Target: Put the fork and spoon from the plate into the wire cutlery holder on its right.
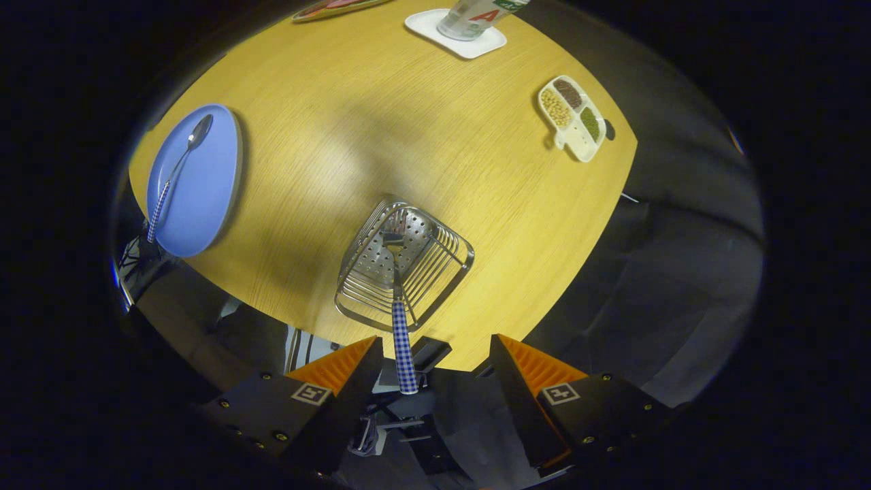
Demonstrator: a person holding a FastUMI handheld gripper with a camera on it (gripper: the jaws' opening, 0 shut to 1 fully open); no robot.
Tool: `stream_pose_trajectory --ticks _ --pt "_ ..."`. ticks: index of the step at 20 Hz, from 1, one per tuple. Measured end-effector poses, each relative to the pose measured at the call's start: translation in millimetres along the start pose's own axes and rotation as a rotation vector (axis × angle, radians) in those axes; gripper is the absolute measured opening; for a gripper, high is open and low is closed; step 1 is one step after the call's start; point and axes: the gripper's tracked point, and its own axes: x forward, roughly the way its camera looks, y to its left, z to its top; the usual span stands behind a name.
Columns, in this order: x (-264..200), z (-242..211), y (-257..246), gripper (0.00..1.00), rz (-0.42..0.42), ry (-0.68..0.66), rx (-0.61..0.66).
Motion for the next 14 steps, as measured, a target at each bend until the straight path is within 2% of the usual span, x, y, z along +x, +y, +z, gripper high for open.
stream_pose_trajectory --ticks 2,5,14 --pt "-16.7 0.1 5.5 0.96 -0.006 -0.077 0.05" --pt "-46.8 1.7 36.0 0.96 0.072 -0.242 0.164" --pt "-94.1 -19.3 99.4 0.96 0.156 -0.466 0.431"
